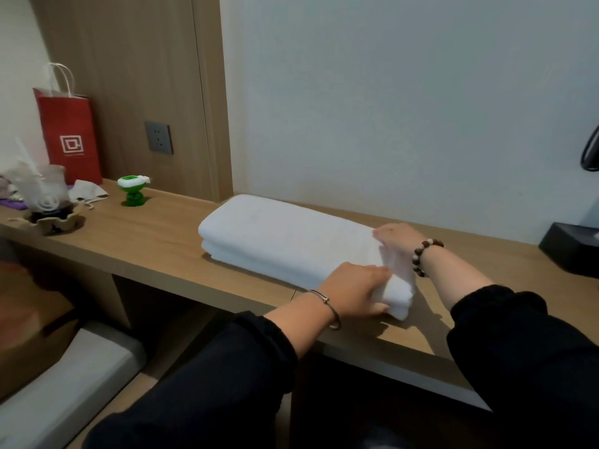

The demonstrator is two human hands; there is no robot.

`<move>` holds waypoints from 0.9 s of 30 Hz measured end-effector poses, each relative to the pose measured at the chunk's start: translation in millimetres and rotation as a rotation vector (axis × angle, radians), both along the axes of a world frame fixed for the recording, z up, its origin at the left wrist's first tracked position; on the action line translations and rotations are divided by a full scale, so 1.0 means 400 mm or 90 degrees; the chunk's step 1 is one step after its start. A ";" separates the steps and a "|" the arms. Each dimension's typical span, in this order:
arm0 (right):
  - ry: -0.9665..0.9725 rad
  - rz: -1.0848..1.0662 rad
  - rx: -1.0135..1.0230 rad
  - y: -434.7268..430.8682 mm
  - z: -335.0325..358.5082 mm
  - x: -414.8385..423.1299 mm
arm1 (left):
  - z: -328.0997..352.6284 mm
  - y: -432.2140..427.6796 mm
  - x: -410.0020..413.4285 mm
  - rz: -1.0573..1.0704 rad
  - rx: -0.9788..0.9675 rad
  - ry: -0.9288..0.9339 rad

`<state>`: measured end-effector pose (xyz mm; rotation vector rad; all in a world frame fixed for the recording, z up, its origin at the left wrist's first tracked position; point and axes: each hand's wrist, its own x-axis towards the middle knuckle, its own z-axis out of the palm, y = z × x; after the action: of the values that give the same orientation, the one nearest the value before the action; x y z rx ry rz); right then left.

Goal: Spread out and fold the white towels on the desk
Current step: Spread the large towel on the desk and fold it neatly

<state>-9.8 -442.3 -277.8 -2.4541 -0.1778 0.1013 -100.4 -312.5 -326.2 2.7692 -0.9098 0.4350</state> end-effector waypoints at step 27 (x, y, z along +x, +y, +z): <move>-0.145 0.011 -0.379 0.090 -0.058 0.112 | 0.069 0.212 0.173 0.299 0.197 0.118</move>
<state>35.2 -406.3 -300.8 -3.0573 -0.3026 -0.1403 -31.3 -227.7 -298.7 3.2380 -0.2961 0.0990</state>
